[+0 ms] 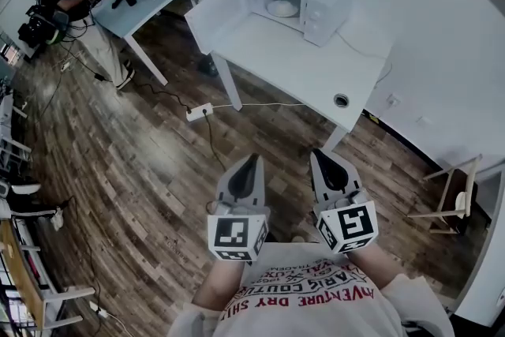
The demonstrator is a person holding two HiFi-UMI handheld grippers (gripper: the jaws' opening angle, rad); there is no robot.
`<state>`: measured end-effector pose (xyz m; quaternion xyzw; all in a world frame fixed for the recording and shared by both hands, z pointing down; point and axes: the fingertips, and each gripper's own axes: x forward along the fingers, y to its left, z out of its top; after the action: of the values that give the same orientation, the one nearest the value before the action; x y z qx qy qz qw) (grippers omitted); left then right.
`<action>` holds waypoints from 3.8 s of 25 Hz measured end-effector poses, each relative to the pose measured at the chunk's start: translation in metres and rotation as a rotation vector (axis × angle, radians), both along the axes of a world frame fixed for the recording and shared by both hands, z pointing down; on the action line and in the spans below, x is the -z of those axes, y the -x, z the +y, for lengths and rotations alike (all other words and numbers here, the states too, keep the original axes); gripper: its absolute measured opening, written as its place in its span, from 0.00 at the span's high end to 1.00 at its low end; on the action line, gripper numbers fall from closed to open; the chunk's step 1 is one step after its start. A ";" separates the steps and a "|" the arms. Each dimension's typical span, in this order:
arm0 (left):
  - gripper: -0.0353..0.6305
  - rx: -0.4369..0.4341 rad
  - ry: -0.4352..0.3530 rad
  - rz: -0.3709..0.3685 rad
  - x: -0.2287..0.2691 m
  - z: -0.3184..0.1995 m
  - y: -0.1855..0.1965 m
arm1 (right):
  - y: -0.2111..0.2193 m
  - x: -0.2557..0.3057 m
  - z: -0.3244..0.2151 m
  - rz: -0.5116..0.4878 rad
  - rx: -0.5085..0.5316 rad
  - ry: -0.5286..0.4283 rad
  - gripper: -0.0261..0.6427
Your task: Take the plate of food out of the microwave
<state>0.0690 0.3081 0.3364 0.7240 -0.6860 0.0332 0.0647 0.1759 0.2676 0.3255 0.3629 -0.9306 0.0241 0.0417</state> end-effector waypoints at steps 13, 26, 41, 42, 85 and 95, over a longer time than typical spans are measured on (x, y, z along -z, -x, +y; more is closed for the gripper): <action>0.93 -0.126 0.031 0.057 0.008 -0.106 0.146 | 0.139 0.008 -0.098 0.006 -0.129 0.017 0.94; 0.93 -0.170 0.092 0.131 -0.019 -0.156 0.235 | 0.228 -0.018 -0.154 0.042 -0.182 0.067 0.94; 0.93 -0.177 0.046 0.103 -0.002 -0.313 0.254 | 0.256 -0.012 -0.309 -0.005 -0.122 0.043 0.94; 0.93 -0.178 0.042 0.102 0.001 -0.329 0.254 | 0.256 -0.009 -0.324 -0.007 -0.120 0.039 0.94; 0.91 -0.448 0.294 0.387 -0.125 -0.685 0.200 | 0.200 -0.101 -0.616 0.047 -0.542 0.225 0.94; 0.70 -0.426 0.538 0.575 -0.227 -0.703 0.183 | 0.203 -0.158 -0.626 0.098 -0.554 0.322 0.94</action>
<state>-0.1137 -0.3948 0.5632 0.7863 -0.4425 0.0205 0.4307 -0.0272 -0.3583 0.4833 0.5917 -0.7776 0.1641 0.1351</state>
